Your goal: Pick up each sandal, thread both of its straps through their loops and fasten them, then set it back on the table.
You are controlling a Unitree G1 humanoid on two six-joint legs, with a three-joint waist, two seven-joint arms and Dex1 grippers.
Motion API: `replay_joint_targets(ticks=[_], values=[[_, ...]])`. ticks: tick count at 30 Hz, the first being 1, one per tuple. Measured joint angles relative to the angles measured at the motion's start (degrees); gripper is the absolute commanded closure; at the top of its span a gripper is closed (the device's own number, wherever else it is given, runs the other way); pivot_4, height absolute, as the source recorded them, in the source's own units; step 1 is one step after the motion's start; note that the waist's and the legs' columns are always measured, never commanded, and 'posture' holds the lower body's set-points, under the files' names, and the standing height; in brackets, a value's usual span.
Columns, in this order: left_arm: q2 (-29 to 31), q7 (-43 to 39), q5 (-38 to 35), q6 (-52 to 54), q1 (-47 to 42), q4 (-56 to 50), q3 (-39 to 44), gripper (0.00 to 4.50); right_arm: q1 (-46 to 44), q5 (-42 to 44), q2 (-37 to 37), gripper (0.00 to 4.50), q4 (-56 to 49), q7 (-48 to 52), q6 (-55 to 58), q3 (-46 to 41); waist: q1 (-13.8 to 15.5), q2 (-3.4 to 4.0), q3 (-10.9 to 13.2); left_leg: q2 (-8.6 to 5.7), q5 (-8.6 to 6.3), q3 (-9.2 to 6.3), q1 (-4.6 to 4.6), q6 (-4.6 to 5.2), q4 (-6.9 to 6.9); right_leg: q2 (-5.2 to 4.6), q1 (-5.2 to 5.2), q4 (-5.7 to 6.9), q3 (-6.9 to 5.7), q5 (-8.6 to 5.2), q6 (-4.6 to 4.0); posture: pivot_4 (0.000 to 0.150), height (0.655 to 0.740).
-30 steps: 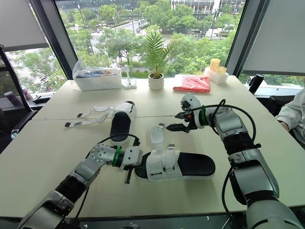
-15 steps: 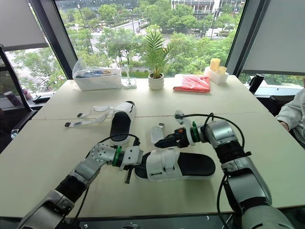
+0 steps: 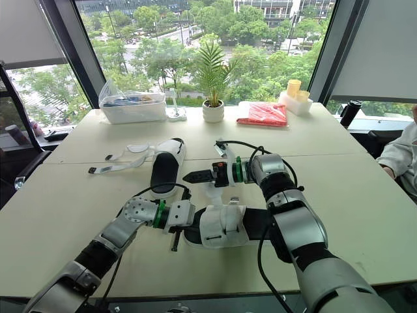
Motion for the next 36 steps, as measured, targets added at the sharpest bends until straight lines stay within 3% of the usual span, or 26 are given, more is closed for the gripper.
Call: replay_joint_targets(ticks=[6, 7, 10, 16, 22, 26, 29, 36], values=[[-0.20, 0.22, 0.00, 0.77, -0.01, -0.22, 0.00, 4.50, -2.65, 0.06, -0.05, 0.05, 1.05, 0.42, -0.68, -2.39, 0.10, 0.01, 0.00, -0.01, 0.00, 0.00, 0.00, 0.00, 0.01, 0.00, 0.00, 0.00, 0.00, 0.00, 0.00, 0.150, 0.7400], [-0.25, 0.25, 0.00, 0.80, -0.02, -0.22, 0.00, 4.50, -2.82, 0.06, -0.14, 0.27, 1.05, 0.49, -0.69, -2.66, 0.12, 0.01, 0.00, -0.02, 0.00, 0.00, 0.00, 0.00, 0.01, -0.01, 0.01, 0.00, 0.00, 0.00, 0.00, 0.150, 0.7400], [-0.32, 0.28, 0.00, 0.83, 0.02, -0.22, 0.00, 4.50, -3.06, 0.06, -0.68, 1.33, 1.00, 0.71, -0.60, -3.06, 0.14, 0.01, 0.00, -0.03, -0.01, 0.00, 0.00, -0.02, 0.01, -0.02, 0.01, 0.00, 0.00, 0.00, 0.00, 0.150, 0.7400], [-0.33, 0.41, 0.00, 0.83, 0.46, -0.50, 0.00, 4.50, -2.58, 0.34, -3.56, 4.42, -4.98, 1.41, 2.46, -2.97, 0.19, 0.01, 0.00, -0.04, -0.02, -0.01, -0.02, -0.02, 0.00, -0.04, 0.00, 0.00, 0.00, 0.00, 0.00, 0.150, 0.7400], [-0.84, 0.42, 0.05, 0.83, 0.28, -0.10, -0.02, 4.50, 6.55, 6.58, -8.31, 4.47, -30.28, 0.96, 14.82, -3.11, 0.41, 0.02, 0.00, -0.04, -0.02, -0.04, -0.07, -0.03, 0.01, -0.08, 0.00, -0.04, -0.03, -0.01, -0.02, 0.150, 0.7400], [-1.42, 0.41, 0.10, 0.83, -0.10, 0.43, -0.02, 4.50, 19.37, 14.49, -13.13, 4.47, -55.48, -0.59, 22.69, -3.41, 0.49, 0.02, 0.00, -0.08, -0.02, -0.08, -0.16, 0.00, 0.06, -0.16, 0.02, -0.12, -0.10, -0.07, -0.11, 0.150, 0.7400], [-1.95, 0.43, 0.08, 0.83, -0.16, 0.93, 0.06, 4.50, 29.28, 16.63, -19.55, 4.47, -71.48, -0.43, 20.42, -2.84, 0.61, -0.04, -0.02, -0.09, -0.06, -0.03, -0.16, -0.02, 0.07, -0.30, 0.15, -0.21, -0.24, -0.17, -0.04, 0.150, 0.7400], [-1.91, -0.21, 0.08, 0.83, -0.33, 1.39, 0.00, 4.50, 43.53, 16.66, -26.33, 4.47, -84.29, -1.63, 12.19, -0.25, 0.32, -0.08, -0.03, -0.10, -0.04, 0.07, -0.14, 0.03, 0.07, -0.49, 0.25, -0.23, -0.36, -0.28, 0.12, 0.150, 0.7400]])
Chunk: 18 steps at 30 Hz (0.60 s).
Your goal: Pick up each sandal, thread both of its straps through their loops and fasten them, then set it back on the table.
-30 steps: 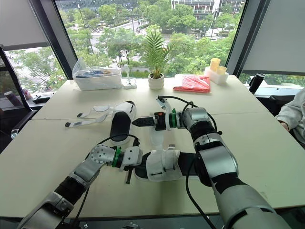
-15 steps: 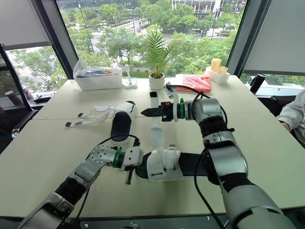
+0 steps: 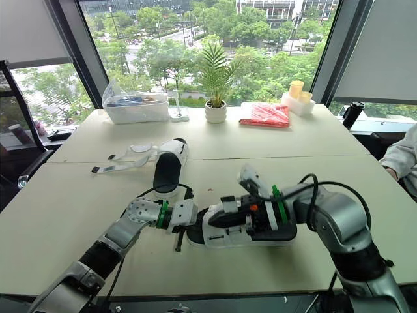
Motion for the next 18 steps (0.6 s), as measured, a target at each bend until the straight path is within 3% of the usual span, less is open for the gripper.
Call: replay_joint_targets(ticks=[1, 4, 11, 18], values=[[-0.02, -0.10, 0.00, 0.00, -0.08, 0.00, -0.02, 4.50, 1.31, -0.06, -0.64, 4.47, -0.87, -0.24, -0.90, 0.41, 0.03, 0.00, 0.00, 0.00, 0.02, 0.00, -0.02, 0.08, -0.01, -0.01, -0.01, -0.03, -0.01, -0.01, 0.02, 0.150, 0.7400], [-0.02, -0.51, -0.01, -0.01, -0.25, 0.06, -0.02, 4.50, 3.73, -0.18, -1.62, 3.53, -2.45, -0.95, -2.74, 1.91, -0.02, -0.01, 0.00, 0.00, 0.03, 0.00, -0.03, 0.20, -0.03, -0.02, -0.02, -0.04, -0.02, -0.02, 0.04, 0.150, 0.7400], [-0.18, -0.67, -0.01, -0.01, -0.71, 0.76, -0.06, 4.50, 8.25, 1.59, -7.20, 0.09, -6.26, -0.36, -3.98, 3.11, -0.02, -0.10, 0.02, 0.01, -0.05, -0.01, -0.02, 0.08, 0.00, -0.04, 0.04, -0.05, -0.04, -0.04, 0.03, 0.150, 0.7400], [-0.32, -0.86, -0.01, -0.12, -0.82, 1.05, -0.08, 4.50, 20.29, 1.45, -20.16, 0.04, -7.60, 4.79, -10.17, -2.35, 0.04, -0.21, 0.05, 0.03, -0.06, 0.00, -0.03, 0.08, -0.01, -0.07, 0.09, -0.11, -0.08, -0.05, 0.04, 0.150, 0.7400]])
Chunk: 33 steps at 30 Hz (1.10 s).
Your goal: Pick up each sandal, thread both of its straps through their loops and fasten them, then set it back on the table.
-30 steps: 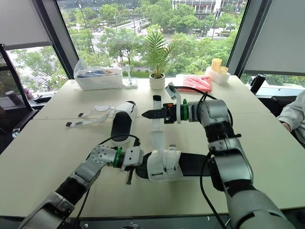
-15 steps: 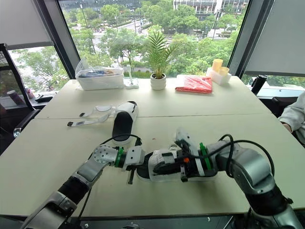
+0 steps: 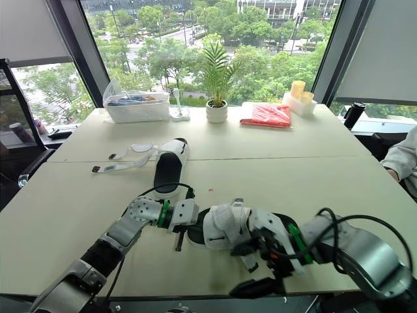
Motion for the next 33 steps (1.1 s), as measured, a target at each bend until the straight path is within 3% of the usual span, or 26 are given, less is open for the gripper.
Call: replay_joint_targets(ticks=[5, 10, 20, 23, 30, 33], values=[[0.04, -0.01, 0.00, -0.10, -0.08, 0.29, 0.04, 4.50, 5.83, 0.63, -2.89, 0.04, 1.21, 0.91, -1.30, -4.24, -0.10, -0.14, 0.08, 0.04, -0.01, 0.02, 0.02, -0.01, 0.01, -0.02, 0.05, 0.00, -0.02, 0.00, -0.01, 0.150, 0.7400], [-0.06, -0.27, 0.00, -1.15, -0.31, 1.00, -0.02, 4.50, 2.64, 0.98, -0.43, 0.04, 8.78, -2.50, 0.49, -4.94, -0.03, -0.18, 0.10, 0.06, -0.01, 0.05, -0.03, 0.00, -0.01, -0.06, 0.05, 0.00, -0.03, -0.01, -0.02, 0.150, 0.7400], [-0.02, -0.59, 0.00, -1.49, -0.52, 1.26, -0.14, 4.50, -5.66, 0.15, 5.29, 0.04, 12.92, -4.80, 2.60, 3.89, -0.11, -0.12, 0.08, 0.07, 0.00, 0.05, -0.02, 0.00, -0.03, -0.07, 0.01, -0.02, -0.08, -0.01, -0.02, 0.150, 0.7400], [-0.03, -0.56, 0.01, -1.58, -0.51, 1.26, -0.15, 4.50, -8.94, 1.07, 7.42, 0.90, 13.19, -5.18, 4.61, 5.20, -0.07, -0.09, 0.07, 0.07, 0.00, 0.05, -0.02, 0.01, -0.03, -0.07, -0.01, -0.02, -0.08, -0.01, -0.02, 0.150, 0.7400], [-0.04, -0.46, 0.00, -1.64, -0.51, 1.23, -0.14, 4.50, -13.17, 1.83, 11.19, 4.36, 13.17, -6.97, 8.07, 8.28, -0.06, -0.08, 0.04, 0.07, 0.00, 0.04, -0.02, 0.00, -0.03, -0.08, -0.01, -0.03, -0.08, -0.01, -0.02, 0.150, 0.7400], [-0.04, -0.42, 0.00, -1.64, -0.49, 1.22, -0.14, 4.50, -14.38, 2.43, 11.91, 4.45, 12.97, -7.11, 8.71, 9.16, -0.06, -0.07, 0.03, 0.07, 0.00, 0.04, -0.02, 0.00, -0.03, -0.08, -0.01, -0.03, -0.08, -0.01, -0.02, 0.150, 0.7400]])
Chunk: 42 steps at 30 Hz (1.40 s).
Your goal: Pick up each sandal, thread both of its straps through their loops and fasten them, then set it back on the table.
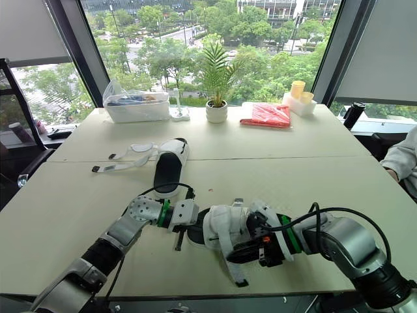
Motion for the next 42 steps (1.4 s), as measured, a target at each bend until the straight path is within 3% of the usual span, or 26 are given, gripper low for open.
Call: replay_joint_targets(ticks=[4, 10, 15, 29, 42], values=[[0.09, 0.02, 0.00, 0.00, 0.05, -0.03, 0.05, 4.50, -2.54, 2.93, 1.68, 4.45, -0.73, -0.80, 3.26, -0.51, -0.12, 0.00, 0.00, 0.00, 0.00, 0.00, 0.01, 0.00, 0.00, 0.00, 0.00, 0.01, 0.00, 0.00, 0.00, 0.150, 0.7400], [-0.04, 0.17, 0.00, 0.00, 0.16, -0.18, -0.01, 4.50, -15.40, 10.42, 13.40, 4.45, 5.28, -8.53, 10.94, -6.93, 0.10, -0.03, -0.04, 0.01, 0.00, -0.01, -0.01, 0.01, -0.01, 0.00, -0.04, 0.00, -0.01, 0.01, -0.01, 0.150, 0.7400], [-0.03, -0.06, 0.00, -0.29, 0.21, -0.29, -0.05, 4.50, -16.52, 10.39, 15.41, 4.45, 10.44, -11.11, 11.40, -7.05, -0.01, -0.11, -0.09, -0.01, 0.03, 0.01, -0.03, 0.15, -0.11, -0.03, -0.03, -0.21, -0.01, 0.03, -0.02, 0.150, 0.7400], [0.01, 0.39, 0.00, -0.65, 0.52, -0.28, 0.02, 4.50, -13.32, 2.66, 14.55, 4.45, 14.79, -10.62, 3.98, -3.51, -0.06, -0.07, -0.13, -0.01, -0.02, 0.00, -0.01, 0.06, -0.11, -0.02, 0.00, -0.21, -0.03, 0.03, -0.02, 0.150, 0.7400], [-0.01, 0.35, 0.00, -0.77, 0.44, -0.28, -0.09, 4.50, -12.30, -2.28, 8.15, 4.45, 15.39, -7.24, -0.73, -2.08, -0.04, -0.07, -0.12, -0.01, -0.03, 0.00, -0.02, 0.06, -0.13, -0.02, 0.02, -0.30, -0.03, 0.03, -0.02, 0.150, 0.7400]])
